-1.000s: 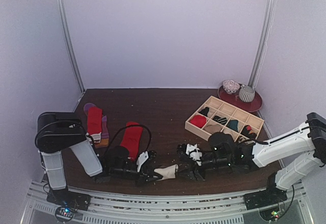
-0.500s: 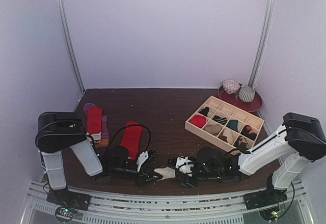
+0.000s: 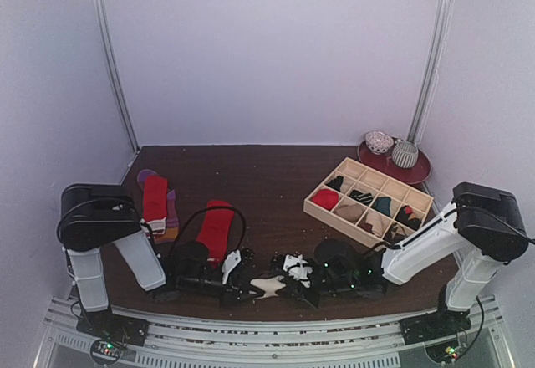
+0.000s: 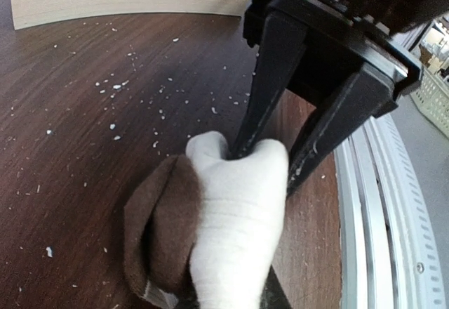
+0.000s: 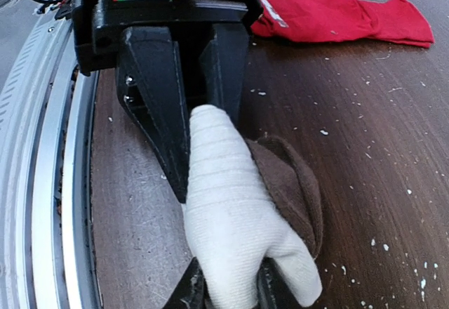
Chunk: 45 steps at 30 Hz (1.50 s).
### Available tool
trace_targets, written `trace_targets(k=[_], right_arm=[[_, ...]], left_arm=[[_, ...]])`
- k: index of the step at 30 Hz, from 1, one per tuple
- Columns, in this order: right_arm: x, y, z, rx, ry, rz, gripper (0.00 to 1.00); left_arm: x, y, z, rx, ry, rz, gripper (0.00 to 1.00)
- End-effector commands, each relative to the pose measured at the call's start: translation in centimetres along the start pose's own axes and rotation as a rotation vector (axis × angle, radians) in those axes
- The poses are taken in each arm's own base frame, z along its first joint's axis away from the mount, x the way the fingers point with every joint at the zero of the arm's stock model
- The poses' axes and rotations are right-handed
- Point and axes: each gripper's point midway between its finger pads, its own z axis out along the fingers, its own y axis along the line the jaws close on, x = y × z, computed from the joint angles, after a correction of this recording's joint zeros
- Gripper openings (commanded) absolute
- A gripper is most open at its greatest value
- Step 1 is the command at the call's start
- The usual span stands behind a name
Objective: Roll the socks
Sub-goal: Roll the sock at the center of the board.
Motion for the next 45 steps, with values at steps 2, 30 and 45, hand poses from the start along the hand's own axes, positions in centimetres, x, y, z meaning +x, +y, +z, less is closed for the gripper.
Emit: trace_targets(k=[2, 30, 45], right_arm=[[2.3, 4.2, 0.0, -0.228, 0.13, 0.172, 0.17], [8.0, 0.7, 1.3, -0.258, 0.489, 0.6, 0.16], [6.3, 0.0, 1.5, -0.283, 0.449, 0.555, 0.23]], left_arm=[[3.0, 1.9, -0.9, -0.12, 0.117, 0.05, 0.25], [-1.4, -1.4, -2.4, -0.061, 0.003, 0.186, 0.47], [2.5, -0.2, -1.5, -0.079, 0.11, 0.029, 0.0]])
